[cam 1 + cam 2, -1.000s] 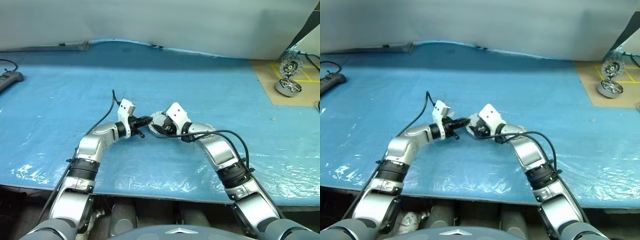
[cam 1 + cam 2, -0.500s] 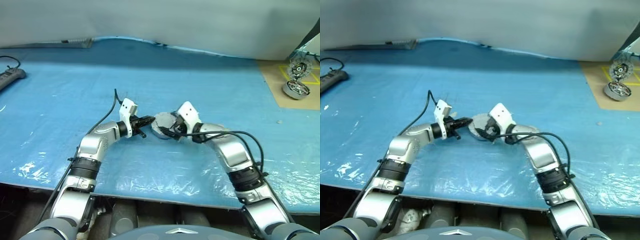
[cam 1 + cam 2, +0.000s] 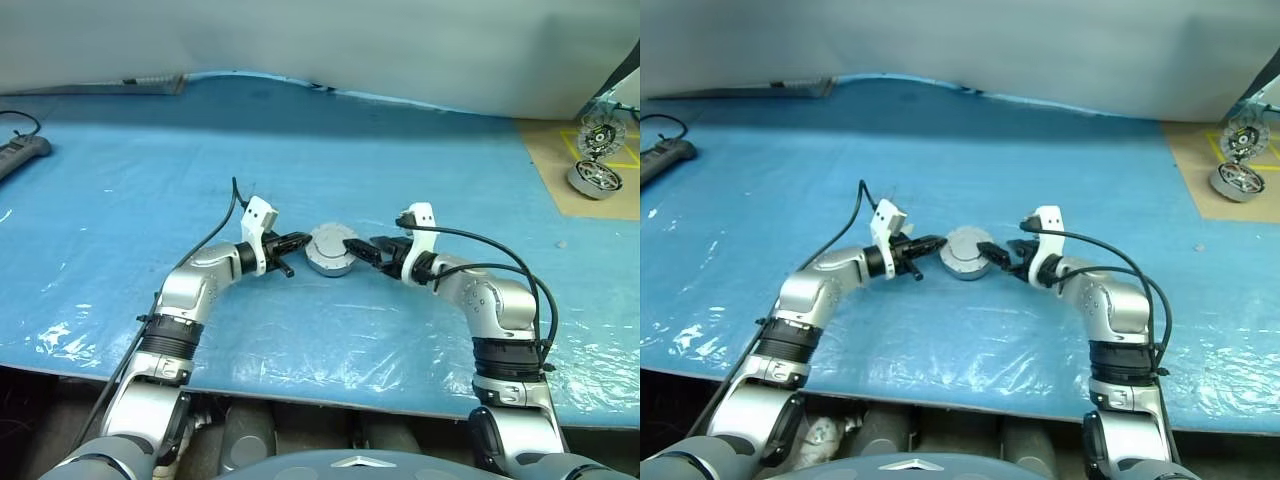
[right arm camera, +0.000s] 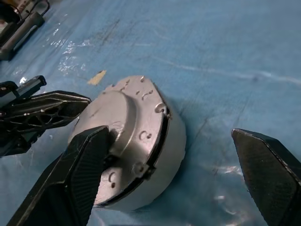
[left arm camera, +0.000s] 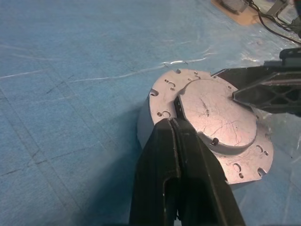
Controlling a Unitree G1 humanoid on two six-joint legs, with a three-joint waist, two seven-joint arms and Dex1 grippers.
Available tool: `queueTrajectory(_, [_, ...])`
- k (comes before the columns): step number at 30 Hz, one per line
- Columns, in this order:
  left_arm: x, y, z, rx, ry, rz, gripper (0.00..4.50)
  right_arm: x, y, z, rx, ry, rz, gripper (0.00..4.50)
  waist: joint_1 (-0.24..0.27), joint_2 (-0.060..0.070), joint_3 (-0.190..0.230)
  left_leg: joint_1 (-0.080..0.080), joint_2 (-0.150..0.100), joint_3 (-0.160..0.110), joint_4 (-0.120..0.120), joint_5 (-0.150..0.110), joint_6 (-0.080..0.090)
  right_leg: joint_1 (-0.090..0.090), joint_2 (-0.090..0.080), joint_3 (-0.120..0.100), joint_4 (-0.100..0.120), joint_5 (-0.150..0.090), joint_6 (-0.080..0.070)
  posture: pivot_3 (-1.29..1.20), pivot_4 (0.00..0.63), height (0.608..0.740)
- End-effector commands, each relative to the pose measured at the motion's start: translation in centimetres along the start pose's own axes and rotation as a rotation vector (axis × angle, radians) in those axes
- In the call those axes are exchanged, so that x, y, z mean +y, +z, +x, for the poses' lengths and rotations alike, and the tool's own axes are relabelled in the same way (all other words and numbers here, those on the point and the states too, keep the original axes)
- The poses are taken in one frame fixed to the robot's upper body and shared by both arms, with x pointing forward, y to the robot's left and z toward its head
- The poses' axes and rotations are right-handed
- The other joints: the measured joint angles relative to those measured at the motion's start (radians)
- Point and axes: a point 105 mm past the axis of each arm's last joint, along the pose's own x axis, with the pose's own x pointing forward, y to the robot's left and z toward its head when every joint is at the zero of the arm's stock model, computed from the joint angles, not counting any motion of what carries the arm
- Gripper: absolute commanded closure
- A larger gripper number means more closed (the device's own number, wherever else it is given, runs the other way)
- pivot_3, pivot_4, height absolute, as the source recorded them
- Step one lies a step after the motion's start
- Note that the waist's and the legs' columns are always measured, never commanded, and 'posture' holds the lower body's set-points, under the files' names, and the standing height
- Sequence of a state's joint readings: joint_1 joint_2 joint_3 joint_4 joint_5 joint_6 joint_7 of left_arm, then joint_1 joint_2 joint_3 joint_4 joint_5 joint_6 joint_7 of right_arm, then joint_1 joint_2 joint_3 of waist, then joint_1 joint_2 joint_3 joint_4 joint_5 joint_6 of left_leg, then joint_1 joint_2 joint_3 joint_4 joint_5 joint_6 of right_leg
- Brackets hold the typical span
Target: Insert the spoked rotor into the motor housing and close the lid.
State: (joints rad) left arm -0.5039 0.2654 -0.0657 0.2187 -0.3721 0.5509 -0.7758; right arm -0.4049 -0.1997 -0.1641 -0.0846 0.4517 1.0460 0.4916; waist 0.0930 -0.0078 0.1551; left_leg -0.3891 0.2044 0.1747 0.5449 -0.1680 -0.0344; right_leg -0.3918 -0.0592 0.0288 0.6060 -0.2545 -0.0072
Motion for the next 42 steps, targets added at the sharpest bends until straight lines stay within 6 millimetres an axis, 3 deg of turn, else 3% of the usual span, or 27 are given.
queueTrajectory(1, [-0.5,-0.1,0.1,0.0,-0.007,0.014,4.5,0.5,-0.5,0.1,0.007,0.037,0.092,0.05,0.001,0.0,0.0,0.0,0.0,0.0,0.0,0.0,0.0,0.0,0.0,0.0,0.0,0.0,0.0,0.0,0.15,0.74])
queueTrajectory(7, [-0.5,0.0,0.2,-0.006,-0.009,0.019,4.5,1.5,-1.1,0.4,0.037,0.115,0.239,0.05,0.002,0.0,0.0,0.001,0.0,0.0,0.0,0.0,0.0,0.001,0.0,0.0,0.0,0.0,0.0,0.0,0.15,0.74])
queueTrajectory(8, [-0.5,0.0,0.3,-0.006,-0.009,0.019,4.5,1.8,-1.2,0.5,0.037,0.134,0.283,0.22,0.002,0.0,0.0,0.001,0.0,0.0,0.0,0.0,0.0,0.001,0.0,0.0,0.0,0.0,0.0,0.0,0.15,0.74])
queueTrajectory(10, [-0.6,0.0,0.3,-0.006,-0.01,0.02,4.5,1.9,-1.1,0.6,0.026,0.163,0.389,0.63,0.001,0.0,0.0,0.001,0.0,0.0,0.0,0.0,0.0,0.001,0.0,0.0,0.0,0.0,0.0,0.0,0.15,0.74])
queueTrajectory(13, [-0.7,-0.1,0.4,-0.006,-0.012,0.02,4.5,2.0,-0.6,0.7,0.007,0.205,0.51,1.67,0.001,0.0,0.0,0.001,0.0,0.0,0.0,0.0,0.0,0.001,0.0,0.0,0.0,0.0,0.0,0.0,0.15,0.74])
queueTrajectory(17, [-0.7,-0.2,0.3,-0.005,-0.013,0.019,4.5,2.7,-0.3,0.7,0.002,0.26,0.602,2.74,0.001,0.001,0.0,0.001,0.0,0.0,0.0,0.0,0.0,0.0,0.0,0.0,0.001,0.0,0.0,0.0,0.15,0.74])
queueTrajectory(20, [-0.7,-0.2,0.3,-0.005,-0.01,0.016,4.5,3.0,-1.2,0.6,0.038,0.262,0.613,3.38,0.003,0.001,0.0,0.0,0.0,0.0,0.0,0.0,0.0,0.0,-0.001,-0.001,0.0,0.0,0.0,0.0,0.15,0.74])
queueTrajectory(26, [-0.5,-0.2,0.2,-0.01,0.002,0.013,4.5,3.1,-2.7,0.3,0.087,0.242,0.604,3.38,0.001,0.001,0.0,0.001,0.0,0.0,-0.001,0.0,0.0,0.0,0.0,-0.001,0.0,0.0,0.0,0.0,0.15,0.74])
queueTrajectory(31, [-0.1,0.4,0.4,-0.042,0.034,-0.031,4.5,2.9,-2.7,0.2,0.073,0.226,0.613,3.38,0.001,0.001,0.0,0.002,0.0,0.0,-0.001,0.0,-0.001,0.001,0.0,-0.001,0.0,0.0,0.0,0.0,0.15,0.74])
queueTrajectory(35, [0.3,1.2,-0.1,-0.097,0.05,-0.14,3.62,2.9,-2.0,0.1,0.024,0.239,0.645,3.38,-0.001,0.001,0.0,0.002,0.0,0.0,-0.001,0.0,-0.001,0.001,0.0,0.0,0.001,0.0,0.0,0.0,0.15,0.74])
queueTrajectory(38, [1.2,1.5,-0.9,-0.142,0.098,-0.239,2.56,2.9,-1.3,0.1,-0.013,0.242,0.671,3.38,-0.001,0.001,0.0,0.001,0.0,0.0,-0.001,0.0,-0.001,0.0,0.0,0.0,0.0,0.0,0.0,0.0,0.15,0.74])
queueTrajectory(42, [2.2,1.5,-2.3,-0.247,0.129,-0.529,1.24,2.7,0.3,0.1,-0.089,0.252,0.697,3.38,0.0,0.001,0.0,-0.003,0.0,0.0,0.0,0.0,-0.001,-0.004,0.0,-0.001,0.001,0.0,0.0,0.0,0.15,0.74])
